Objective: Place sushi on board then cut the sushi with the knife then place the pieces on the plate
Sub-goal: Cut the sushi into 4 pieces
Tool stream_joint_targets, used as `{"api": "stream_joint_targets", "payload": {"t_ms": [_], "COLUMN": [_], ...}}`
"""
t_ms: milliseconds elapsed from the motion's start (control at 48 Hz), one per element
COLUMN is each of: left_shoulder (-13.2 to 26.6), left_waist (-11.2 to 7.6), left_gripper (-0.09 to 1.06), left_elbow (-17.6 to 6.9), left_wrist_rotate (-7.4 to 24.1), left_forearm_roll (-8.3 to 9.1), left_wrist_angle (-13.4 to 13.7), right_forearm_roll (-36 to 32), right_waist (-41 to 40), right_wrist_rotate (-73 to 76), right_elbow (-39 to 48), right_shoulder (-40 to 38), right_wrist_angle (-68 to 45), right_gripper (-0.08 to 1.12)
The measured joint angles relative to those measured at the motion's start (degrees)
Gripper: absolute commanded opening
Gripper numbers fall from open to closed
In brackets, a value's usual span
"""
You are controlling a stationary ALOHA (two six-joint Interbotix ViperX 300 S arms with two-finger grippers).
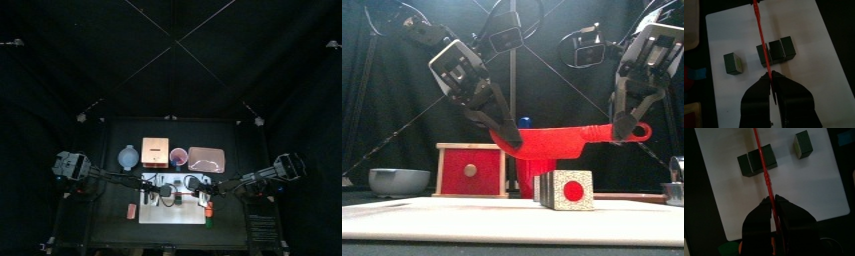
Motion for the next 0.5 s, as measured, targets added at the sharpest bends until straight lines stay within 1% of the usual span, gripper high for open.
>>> {"api": "stream_joint_targets", "payload": {"t_ms": [208,500], "left_shoulder": [1.6,2.2], "left_waist": [-0.26,-0.26], "left_gripper": [0.42,0.42], "left_elbow": [-0.9,-1.1], "left_wrist_rotate": [0.0,0.0], "left_forearm_roll": [-2.46,-4.39], "left_wrist_angle": [0.2,0.0], "right_forearm_roll": [0.4,0.4], "right_waist": [0.3,0.3], "right_wrist_rotate": [0.0,0.0], "right_elbow": [0.2,0.3], "right_shoulder": [1.7,2.3], "right_wrist_angle": [0.0,-0.2], "right_gripper": [0.37,0.37]}}
